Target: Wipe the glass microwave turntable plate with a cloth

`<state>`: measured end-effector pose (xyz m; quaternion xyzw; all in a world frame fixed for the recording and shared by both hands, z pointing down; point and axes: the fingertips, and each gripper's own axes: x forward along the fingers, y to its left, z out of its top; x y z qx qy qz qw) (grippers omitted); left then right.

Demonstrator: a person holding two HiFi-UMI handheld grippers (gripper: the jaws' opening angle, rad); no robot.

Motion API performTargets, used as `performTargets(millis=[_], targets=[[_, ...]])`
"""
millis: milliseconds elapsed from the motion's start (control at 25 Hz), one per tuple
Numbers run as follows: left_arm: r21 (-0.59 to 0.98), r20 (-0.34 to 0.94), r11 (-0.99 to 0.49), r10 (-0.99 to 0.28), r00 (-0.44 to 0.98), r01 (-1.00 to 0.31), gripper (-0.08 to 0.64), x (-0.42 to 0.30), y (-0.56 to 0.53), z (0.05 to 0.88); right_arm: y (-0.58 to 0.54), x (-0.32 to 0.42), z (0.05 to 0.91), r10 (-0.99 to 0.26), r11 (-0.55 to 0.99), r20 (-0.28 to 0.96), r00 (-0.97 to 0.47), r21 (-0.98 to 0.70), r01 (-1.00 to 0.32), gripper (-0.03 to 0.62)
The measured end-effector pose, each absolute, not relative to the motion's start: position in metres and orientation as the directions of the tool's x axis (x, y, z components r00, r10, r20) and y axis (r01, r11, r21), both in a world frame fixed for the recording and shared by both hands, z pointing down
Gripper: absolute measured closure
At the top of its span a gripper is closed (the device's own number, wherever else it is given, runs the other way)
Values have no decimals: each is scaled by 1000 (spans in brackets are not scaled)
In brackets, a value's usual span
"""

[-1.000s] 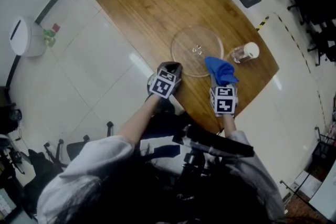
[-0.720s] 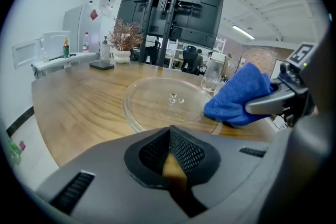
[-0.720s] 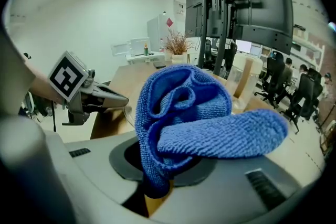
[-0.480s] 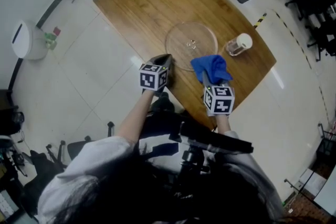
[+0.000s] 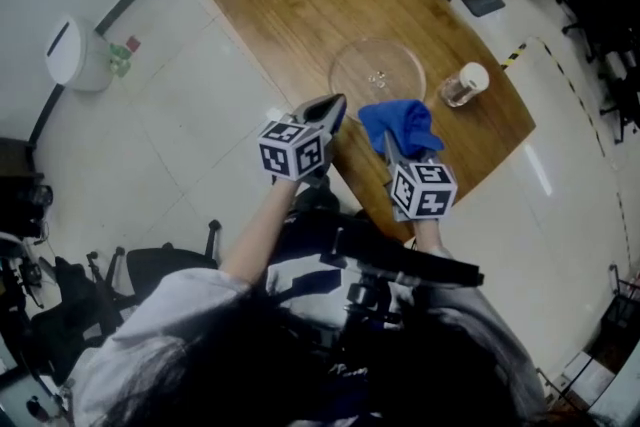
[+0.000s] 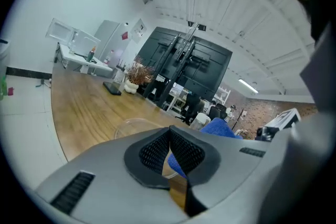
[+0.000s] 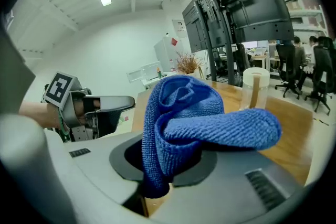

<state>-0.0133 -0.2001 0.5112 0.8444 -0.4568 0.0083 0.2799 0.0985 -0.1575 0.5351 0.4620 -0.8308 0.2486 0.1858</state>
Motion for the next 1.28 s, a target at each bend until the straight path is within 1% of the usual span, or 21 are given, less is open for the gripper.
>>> performTargets(millis=[200, 400, 840, 1280], targets=[[460, 214, -429, -796, 566, -777, 561, -8, -180, 488, -149, 97, 522, -668, 492, 496, -555, -265, -829, 506], [427, 241, -410, -808, 538, -806, 561, 0, -162, 491, -139, 100, 515, -646, 539, 480, -594, -264, -800, 508], [412, 245, -367, -837, 489, -834, 561, 8, -140, 489, -127, 101, 507, -601, 611, 448, -662, -276, -742, 508], [410, 258, -347, -843, 472, -844, 561, 28, -136, 494, -126, 118, 509, -580, 627, 451, -678, -285, -725, 508]])
